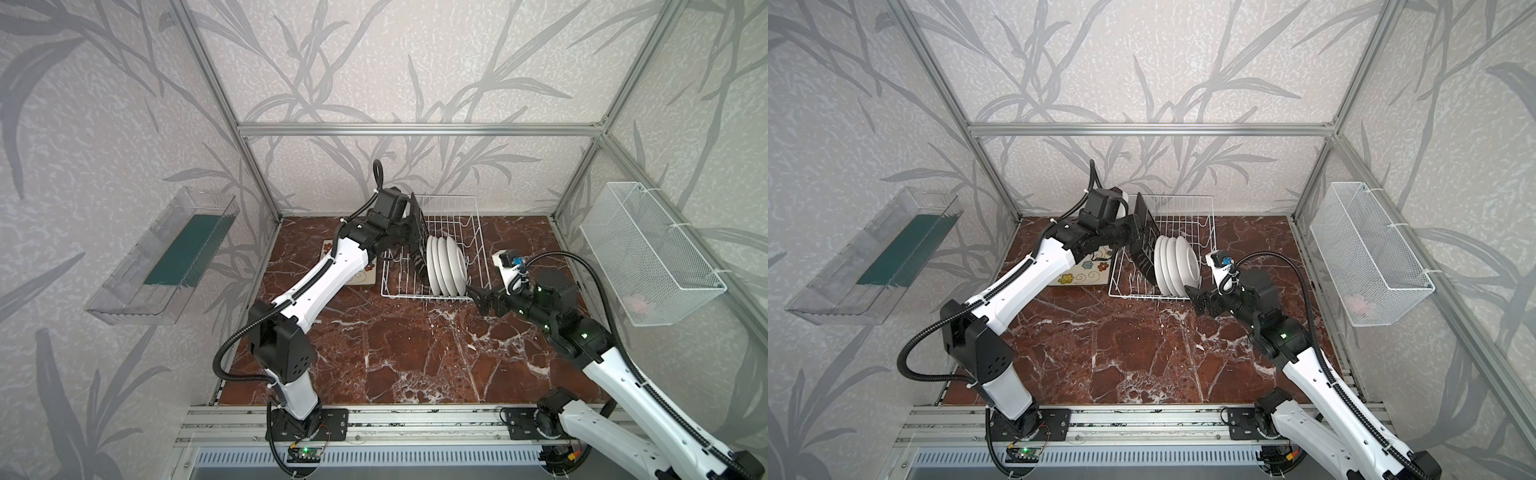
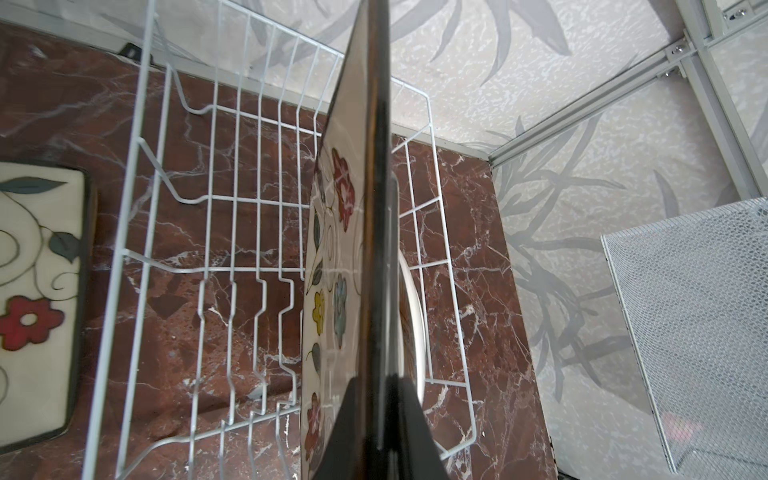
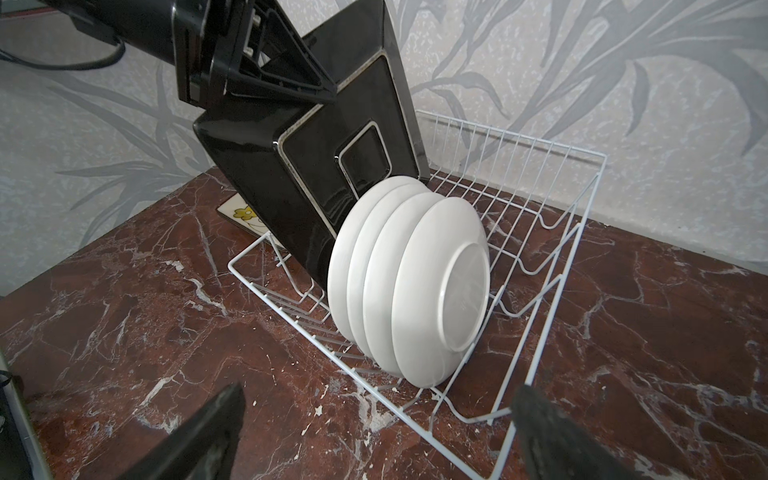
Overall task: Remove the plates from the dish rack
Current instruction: 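Close the left gripper on the cream flowered square plate's edge, then lift the flowered square plate up out of the rack with the left gripper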
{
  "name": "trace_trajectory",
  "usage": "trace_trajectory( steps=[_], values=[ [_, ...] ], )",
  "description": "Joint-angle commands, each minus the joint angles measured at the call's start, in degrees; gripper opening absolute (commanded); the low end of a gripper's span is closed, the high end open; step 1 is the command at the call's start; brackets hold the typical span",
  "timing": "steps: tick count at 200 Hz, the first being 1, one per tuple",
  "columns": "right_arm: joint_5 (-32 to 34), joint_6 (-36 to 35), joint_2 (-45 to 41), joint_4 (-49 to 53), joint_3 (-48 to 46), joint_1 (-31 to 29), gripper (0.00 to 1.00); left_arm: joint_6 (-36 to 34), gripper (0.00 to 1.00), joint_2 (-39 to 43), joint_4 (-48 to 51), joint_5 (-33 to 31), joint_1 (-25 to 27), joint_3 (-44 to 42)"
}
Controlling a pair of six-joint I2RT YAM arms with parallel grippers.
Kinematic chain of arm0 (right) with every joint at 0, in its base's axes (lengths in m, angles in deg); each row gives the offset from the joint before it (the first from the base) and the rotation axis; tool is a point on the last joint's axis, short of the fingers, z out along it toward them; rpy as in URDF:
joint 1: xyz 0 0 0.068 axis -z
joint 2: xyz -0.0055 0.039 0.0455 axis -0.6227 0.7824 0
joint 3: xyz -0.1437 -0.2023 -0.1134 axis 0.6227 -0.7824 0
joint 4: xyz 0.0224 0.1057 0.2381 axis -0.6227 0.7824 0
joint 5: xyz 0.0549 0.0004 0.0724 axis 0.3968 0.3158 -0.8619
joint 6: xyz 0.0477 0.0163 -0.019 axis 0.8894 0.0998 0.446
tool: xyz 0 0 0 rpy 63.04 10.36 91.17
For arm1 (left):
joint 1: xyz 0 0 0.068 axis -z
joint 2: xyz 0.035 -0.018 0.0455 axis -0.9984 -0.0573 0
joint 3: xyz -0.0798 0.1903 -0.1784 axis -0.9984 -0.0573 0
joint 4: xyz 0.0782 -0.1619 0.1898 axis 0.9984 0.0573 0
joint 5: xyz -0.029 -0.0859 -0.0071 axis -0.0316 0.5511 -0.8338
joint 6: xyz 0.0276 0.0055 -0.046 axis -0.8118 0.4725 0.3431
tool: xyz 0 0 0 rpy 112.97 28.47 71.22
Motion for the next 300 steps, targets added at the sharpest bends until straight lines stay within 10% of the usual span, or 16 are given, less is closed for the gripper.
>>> trace_trajectory(
  steps=[1,153,300],
  values=[
    [-0.57,0.43,0.17,-1.77,2.18,0.13,0.99,-1.36,0.00,6.00,-9.14,-0.91,-0.46,5.38],
    [-0.58,0.57,0.33,-1.96,1.74,0.22,0.99,-9.39,0.00,7.15,-10.77,-0.73,-1.31,5.90],
    [-1.78,10.74,4.48,-1.22,6.23,2.35,0.99,-33.69,0.00,14.23,-17.44,-0.03,-0.25,-1.00]
  ],
)
